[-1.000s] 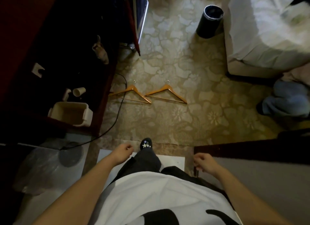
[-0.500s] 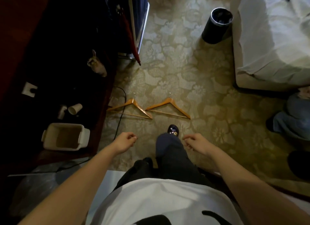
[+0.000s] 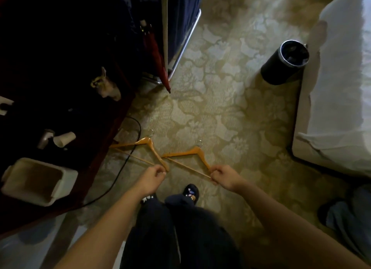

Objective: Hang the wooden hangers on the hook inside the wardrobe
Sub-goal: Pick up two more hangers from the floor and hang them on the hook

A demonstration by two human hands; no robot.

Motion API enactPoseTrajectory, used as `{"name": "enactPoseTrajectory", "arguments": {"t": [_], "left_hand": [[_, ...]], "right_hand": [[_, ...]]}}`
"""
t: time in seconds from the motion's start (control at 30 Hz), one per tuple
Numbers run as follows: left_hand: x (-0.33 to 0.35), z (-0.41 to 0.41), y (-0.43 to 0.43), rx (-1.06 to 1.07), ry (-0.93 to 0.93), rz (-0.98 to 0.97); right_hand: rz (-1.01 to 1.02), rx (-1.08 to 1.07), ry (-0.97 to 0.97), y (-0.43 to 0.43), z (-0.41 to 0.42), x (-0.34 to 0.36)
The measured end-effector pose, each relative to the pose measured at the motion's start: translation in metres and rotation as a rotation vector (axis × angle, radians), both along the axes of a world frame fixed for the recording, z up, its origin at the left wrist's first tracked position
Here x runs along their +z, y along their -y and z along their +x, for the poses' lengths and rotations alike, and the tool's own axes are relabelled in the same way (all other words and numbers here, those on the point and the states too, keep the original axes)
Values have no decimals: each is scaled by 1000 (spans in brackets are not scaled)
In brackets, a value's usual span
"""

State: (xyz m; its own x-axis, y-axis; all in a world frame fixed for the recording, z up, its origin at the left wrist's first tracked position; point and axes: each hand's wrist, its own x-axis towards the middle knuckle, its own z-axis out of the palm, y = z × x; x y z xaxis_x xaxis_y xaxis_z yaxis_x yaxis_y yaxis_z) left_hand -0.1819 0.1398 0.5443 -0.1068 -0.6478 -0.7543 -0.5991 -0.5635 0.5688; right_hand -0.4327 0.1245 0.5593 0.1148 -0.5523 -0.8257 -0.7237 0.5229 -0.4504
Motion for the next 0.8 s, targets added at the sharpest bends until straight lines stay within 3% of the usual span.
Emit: {"name": "enactPoseTrajectory", "arguments": {"t": [0.1, 0.27, 0.8], "left_hand": [[-45, 3, 29, 22, 32, 13], [-125, 7, 57, 49, 96, 41], [-383, 17, 59, 97, 219, 107]], "right_hand": [[4, 105, -68, 34, 2, -48], [49, -87, -61, 68, 20, -135], [193, -198, -127, 56, 30, -399]]}}
